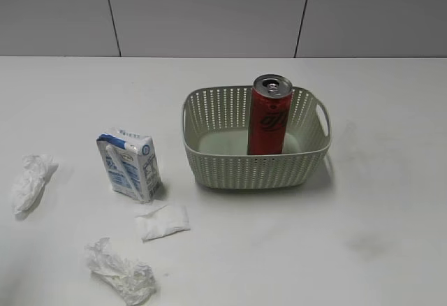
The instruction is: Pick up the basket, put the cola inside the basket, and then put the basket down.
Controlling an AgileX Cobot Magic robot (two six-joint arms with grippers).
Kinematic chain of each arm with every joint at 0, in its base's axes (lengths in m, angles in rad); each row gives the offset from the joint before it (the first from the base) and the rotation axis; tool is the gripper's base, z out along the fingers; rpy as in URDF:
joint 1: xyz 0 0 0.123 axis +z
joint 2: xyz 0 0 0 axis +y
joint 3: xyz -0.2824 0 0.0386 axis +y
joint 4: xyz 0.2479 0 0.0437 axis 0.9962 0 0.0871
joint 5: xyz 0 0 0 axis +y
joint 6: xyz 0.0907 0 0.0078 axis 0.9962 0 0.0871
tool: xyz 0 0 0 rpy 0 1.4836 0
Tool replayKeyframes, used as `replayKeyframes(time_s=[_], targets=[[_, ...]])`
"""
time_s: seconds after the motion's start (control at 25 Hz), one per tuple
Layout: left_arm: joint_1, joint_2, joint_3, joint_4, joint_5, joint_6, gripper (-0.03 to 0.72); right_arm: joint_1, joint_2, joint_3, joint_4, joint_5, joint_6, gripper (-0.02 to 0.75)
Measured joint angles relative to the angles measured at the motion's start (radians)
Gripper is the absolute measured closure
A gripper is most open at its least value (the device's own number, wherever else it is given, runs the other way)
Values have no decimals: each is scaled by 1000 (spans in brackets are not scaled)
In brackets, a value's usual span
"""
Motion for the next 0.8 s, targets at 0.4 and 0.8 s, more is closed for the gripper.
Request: replayKeyframes(time_s=[0.4,0.8], targets=[[0,-463,359,-1,-20,1,102,0,0,0,0,0,1,146],[0,-820,534,-46,-28,1,102,0,0,0,0,0,4,146]])
